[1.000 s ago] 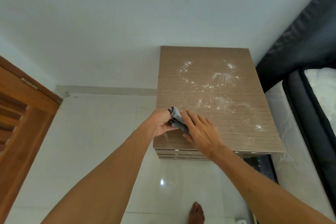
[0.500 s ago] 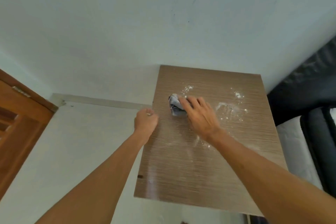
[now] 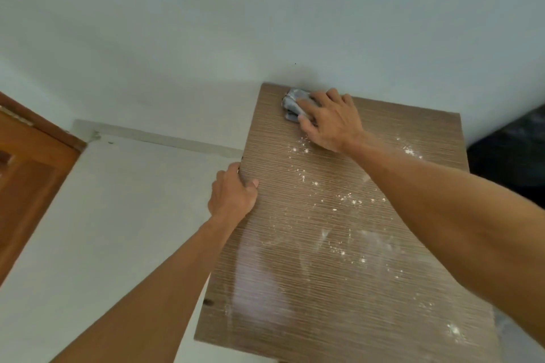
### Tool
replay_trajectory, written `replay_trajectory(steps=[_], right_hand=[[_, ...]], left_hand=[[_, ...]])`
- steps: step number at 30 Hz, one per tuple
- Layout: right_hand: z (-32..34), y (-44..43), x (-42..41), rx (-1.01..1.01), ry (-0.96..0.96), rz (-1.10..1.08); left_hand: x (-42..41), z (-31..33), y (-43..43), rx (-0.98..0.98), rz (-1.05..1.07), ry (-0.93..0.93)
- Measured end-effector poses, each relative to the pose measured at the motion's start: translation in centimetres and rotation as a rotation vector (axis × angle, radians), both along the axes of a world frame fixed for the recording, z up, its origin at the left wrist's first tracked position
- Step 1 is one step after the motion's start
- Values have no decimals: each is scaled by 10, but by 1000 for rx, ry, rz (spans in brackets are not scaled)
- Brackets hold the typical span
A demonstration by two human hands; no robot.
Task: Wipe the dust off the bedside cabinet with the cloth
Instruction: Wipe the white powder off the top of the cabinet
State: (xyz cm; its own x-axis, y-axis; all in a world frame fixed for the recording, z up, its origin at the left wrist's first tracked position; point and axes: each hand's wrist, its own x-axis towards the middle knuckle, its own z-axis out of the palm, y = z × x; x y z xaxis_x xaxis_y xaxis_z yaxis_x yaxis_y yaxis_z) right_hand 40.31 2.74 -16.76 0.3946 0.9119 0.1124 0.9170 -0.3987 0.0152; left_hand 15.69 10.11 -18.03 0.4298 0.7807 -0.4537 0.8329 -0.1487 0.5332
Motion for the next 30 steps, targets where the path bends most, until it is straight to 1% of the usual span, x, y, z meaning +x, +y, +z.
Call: replay_trajectory(steps=[3,5,8,11,14,18,22,24,26,28,30], right_hand=[[13,12,12,57,201,42],[24,22,27,7,270,113],[26,23,36,-114,246,200],[3,12,27,-209,224,237],[-12,9,18,-161,246,181],[-13,11,6,-124,303,108],[-13,10,-26,-54,419,25],[-11,5,-44,-35,405,40],[-13,-2,-64,-33,345,77],[-15,-10,-87,-60,294,54],[-18,-18,-112,-114,227,8]], left_hand=[[1,2,3,-44,-1,-7],[1,3,5,-74,4,-18],[0,3,6,-98,19,-33],[-2,1,6,-107,24,-42],[-2,2,6,-122,28,-63],[-3,5,4,-154,53,-105],[-3,14,3,-160,80,-118],[-4,18,2,-159,95,-105],[-6,23,-1,-159,133,-101],[-9,28,-2,-200,235,-137],[-14,34,-1,-314,387,-201]])
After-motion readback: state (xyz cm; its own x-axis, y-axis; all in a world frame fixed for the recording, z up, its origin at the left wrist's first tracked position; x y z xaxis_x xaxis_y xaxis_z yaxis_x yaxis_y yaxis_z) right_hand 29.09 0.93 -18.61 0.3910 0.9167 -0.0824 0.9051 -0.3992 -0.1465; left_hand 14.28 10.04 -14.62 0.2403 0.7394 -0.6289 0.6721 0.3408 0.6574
